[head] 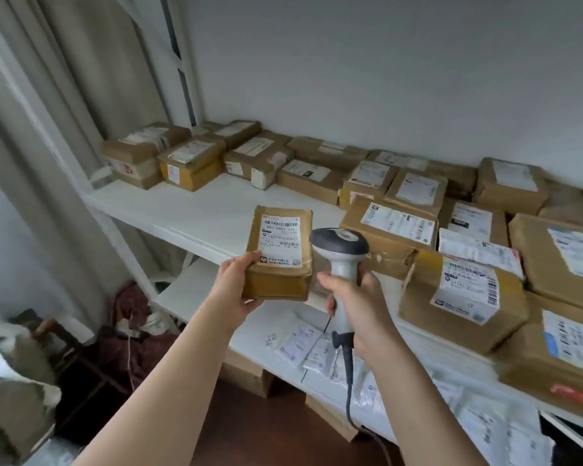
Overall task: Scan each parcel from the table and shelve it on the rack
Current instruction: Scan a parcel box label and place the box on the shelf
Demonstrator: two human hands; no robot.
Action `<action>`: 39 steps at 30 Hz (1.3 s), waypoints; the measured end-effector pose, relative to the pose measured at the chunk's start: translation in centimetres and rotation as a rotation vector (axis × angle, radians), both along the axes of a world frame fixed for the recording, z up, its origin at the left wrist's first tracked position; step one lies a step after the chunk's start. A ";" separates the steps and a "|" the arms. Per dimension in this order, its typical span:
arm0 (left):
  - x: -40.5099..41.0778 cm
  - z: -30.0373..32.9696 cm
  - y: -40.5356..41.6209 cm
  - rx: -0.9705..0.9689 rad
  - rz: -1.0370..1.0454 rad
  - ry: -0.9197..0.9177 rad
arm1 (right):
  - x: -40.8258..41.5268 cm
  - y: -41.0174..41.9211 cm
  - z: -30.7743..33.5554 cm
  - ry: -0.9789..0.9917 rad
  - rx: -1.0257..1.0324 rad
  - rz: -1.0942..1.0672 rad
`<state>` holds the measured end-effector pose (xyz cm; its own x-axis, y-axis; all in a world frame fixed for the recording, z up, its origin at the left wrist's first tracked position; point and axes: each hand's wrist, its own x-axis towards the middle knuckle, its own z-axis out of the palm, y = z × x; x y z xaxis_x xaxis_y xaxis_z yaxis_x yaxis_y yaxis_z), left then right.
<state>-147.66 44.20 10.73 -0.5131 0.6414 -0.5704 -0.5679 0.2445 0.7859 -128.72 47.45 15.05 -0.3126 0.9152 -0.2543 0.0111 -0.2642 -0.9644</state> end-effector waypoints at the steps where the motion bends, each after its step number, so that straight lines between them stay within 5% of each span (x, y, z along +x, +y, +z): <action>1: -1.2 0.1 1.1 -0.013 -0.028 0.003 | -0.9 0.5 0.2 -0.012 -0.011 -0.043; 8: -5.6 0.1 9.0 -0.026 -0.132 0.087 | -4.3 3.5 0.5 -0.022 0.016 -0.253; 15: -5.1 -2.4 14.8 -0.096 -0.326 0.422 | -5.4 6.4 0.9 -0.035 0.025 -0.345; 32: -4.7 -2.4 18.1 0.041 -0.383 0.240 | -5.0 7.1 1.3 -0.015 0.069 -0.485; 36: -4.1 -2.0 16.9 0.002 -0.381 0.256 | -5.0 4.8 1.6 -0.031 0.086 -0.553; 39: -3.1 -1.1 15.7 -0.127 -0.291 0.441 | -4.7 2.7 1.8 -0.012 0.087 -0.622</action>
